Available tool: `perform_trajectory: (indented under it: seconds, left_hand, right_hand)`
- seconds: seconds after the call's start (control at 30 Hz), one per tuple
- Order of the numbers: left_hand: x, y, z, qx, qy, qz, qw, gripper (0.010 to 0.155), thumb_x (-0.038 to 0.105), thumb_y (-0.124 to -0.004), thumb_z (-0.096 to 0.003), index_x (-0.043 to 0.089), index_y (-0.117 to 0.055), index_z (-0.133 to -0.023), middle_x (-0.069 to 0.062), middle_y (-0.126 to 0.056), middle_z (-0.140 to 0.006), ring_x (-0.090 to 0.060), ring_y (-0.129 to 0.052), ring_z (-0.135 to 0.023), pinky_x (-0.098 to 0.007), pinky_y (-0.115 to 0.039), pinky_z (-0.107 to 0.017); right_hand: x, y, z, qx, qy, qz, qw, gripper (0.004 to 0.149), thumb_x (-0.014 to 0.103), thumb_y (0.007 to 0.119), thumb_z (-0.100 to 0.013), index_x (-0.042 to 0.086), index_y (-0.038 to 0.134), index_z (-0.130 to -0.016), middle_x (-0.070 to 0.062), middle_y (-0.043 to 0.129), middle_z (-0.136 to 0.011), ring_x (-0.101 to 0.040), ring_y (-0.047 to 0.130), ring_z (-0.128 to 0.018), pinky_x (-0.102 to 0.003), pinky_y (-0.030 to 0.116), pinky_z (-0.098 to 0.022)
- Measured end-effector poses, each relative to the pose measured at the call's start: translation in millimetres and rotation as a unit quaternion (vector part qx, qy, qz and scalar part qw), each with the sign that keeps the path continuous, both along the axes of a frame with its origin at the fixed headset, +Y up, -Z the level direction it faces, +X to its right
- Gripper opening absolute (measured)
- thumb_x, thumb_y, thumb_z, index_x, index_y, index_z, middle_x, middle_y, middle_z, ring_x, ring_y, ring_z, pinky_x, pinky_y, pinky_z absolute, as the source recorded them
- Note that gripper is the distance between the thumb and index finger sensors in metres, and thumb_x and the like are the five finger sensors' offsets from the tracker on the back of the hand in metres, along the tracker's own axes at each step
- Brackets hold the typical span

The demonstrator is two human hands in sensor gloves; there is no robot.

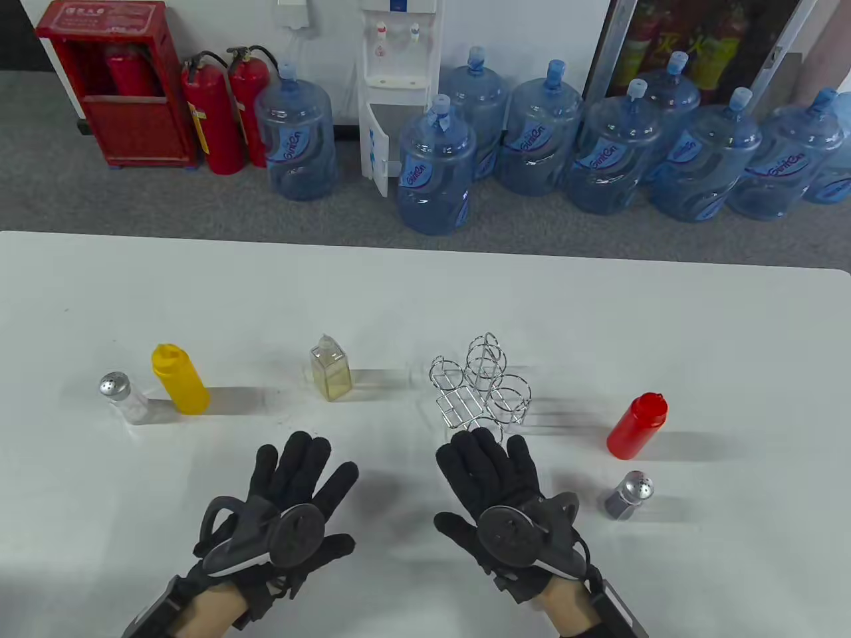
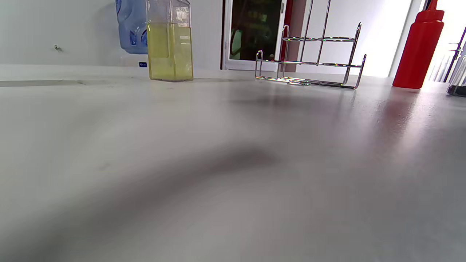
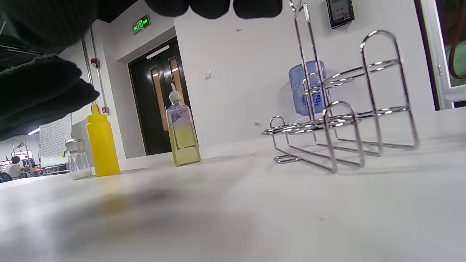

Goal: Hold seasoning rack and insert seasoning bottles through ring holders

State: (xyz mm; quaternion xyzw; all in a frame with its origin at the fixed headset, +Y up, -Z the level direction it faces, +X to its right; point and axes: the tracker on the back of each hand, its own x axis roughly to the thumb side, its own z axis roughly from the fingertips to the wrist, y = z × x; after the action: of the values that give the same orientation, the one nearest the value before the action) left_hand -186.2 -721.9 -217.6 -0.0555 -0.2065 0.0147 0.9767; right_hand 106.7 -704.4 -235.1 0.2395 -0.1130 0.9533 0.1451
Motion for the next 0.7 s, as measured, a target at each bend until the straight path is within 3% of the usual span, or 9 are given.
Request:
perform_trajectory:
  seconds: [0.7]
  left_hand:
    - [0.7,-1.9,0.1,-0.012,-0.002,-0.002,1.0,0.085,0.077,-0.05,-0.0347,0.052,0.007,-0.092,0.004,0.011,-0.106,-0.029,0.012,-0.109,-0.061,-0.006,-0.076]
  right_hand:
    - [1.3,-1.3,1.4,0.003,0.004,-0.003,1.0,0.084,0.066,0.068,-0.034,0.04,0.033,-0.107,0.007,0.026,-0.116,-0.024,0.037,-0.111,-0.059,0.025,-0.079]
